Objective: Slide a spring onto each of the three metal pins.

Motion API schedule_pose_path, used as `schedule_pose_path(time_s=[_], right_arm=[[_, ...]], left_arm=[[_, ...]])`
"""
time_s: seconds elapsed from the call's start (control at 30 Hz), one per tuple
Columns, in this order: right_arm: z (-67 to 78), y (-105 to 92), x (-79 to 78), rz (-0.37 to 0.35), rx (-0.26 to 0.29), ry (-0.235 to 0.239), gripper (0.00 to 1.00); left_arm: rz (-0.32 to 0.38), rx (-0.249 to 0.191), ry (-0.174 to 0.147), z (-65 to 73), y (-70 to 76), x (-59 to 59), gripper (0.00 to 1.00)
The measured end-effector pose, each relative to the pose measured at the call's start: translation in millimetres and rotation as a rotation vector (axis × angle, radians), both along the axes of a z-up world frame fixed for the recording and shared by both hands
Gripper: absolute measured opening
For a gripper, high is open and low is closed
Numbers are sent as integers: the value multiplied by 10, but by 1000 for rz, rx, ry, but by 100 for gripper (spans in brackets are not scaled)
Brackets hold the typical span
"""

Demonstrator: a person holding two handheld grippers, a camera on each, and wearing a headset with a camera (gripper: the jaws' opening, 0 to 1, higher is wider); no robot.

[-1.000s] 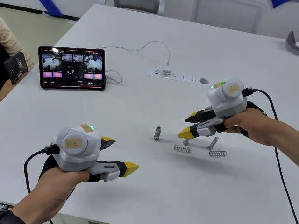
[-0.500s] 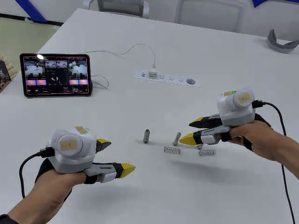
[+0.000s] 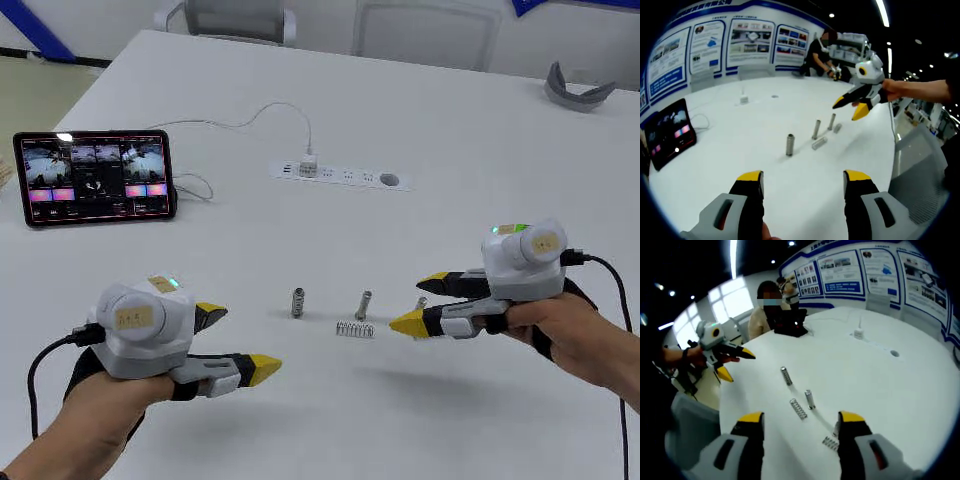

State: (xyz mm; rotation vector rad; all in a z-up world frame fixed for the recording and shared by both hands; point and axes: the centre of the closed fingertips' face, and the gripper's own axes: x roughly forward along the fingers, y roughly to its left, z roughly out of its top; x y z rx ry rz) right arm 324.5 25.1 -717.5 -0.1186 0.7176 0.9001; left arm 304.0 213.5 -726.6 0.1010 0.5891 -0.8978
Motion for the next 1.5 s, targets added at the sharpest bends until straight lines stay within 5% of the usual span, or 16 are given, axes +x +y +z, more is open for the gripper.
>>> schedule_pose_path(time_s=[1.0, 1.5], right_arm=[[-110, -319, -326, -140, 71, -8, 71], [-150, -407, -438, -175, 85, 4, 71]], left_arm=[[-20, 4, 2, 3, -62, 37, 67], [-86, 34, -12, 5, -219, -2, 66]])
